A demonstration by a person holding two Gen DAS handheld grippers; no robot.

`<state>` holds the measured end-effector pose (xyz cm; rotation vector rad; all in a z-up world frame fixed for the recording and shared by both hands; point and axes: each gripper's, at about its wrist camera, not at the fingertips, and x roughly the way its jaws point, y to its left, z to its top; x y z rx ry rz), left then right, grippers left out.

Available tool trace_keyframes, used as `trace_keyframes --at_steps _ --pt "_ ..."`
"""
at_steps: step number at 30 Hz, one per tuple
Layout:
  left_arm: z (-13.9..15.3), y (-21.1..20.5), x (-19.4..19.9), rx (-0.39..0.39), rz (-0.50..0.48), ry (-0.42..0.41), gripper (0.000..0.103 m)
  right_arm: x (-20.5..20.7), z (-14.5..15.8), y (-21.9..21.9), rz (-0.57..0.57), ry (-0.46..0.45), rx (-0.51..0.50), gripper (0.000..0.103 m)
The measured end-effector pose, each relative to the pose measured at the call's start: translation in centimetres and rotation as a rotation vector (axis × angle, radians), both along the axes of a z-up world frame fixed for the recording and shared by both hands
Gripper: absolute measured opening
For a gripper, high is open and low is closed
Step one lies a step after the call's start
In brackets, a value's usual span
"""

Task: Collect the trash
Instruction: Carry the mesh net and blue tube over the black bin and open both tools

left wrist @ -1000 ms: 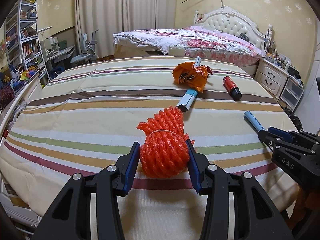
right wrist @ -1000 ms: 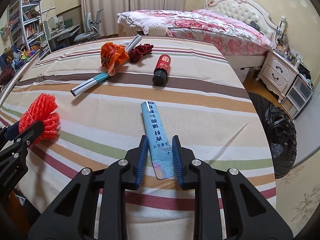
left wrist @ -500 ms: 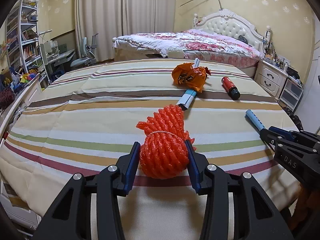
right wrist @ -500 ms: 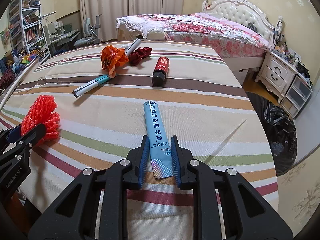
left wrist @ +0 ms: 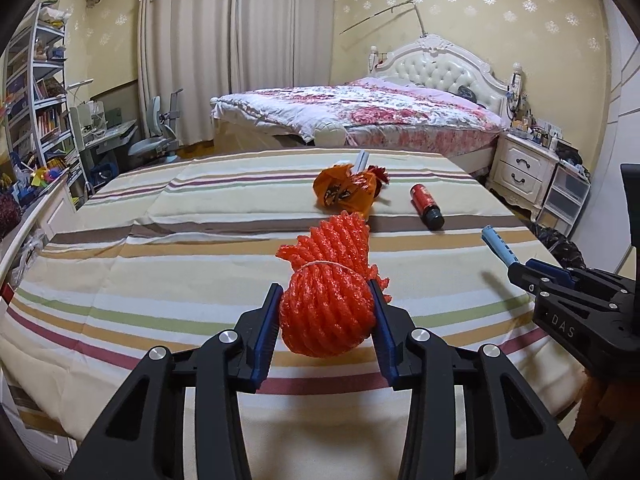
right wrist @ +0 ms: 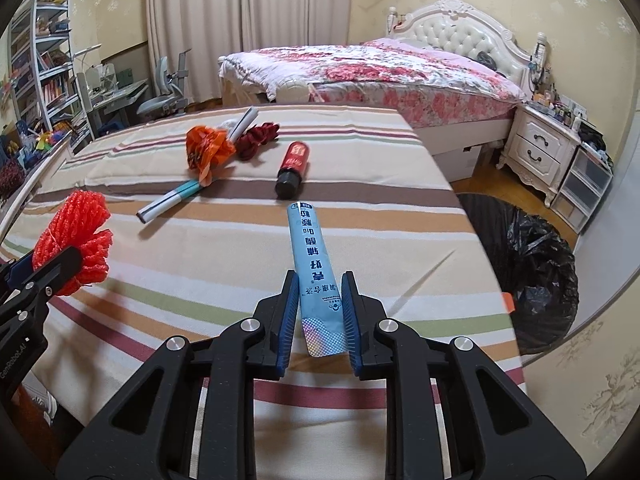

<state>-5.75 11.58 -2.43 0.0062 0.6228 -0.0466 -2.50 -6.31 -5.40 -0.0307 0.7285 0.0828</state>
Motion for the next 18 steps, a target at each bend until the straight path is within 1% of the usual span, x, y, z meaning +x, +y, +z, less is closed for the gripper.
trace_keyframes --at_steps 5,13,18 --pt "1.1 -2.3 1.1 0.000 -0.070 -0.031 0.042 0.1 1.4 -2.5 -0.067 -0.043 0.000 0.021" --pt "2.5 -8.1 3.8 -0.003 -0.206 -0.092 0.042 0.7 2.6 -8.3 -0.211 -0.086 -0.016 0.022" --pt "2.6 -12.2 5.9 -0.005 -0.279 -0.094 0.042 1.4 2.8 -12.1 -0.304 -0.106 -0.023 0.022"
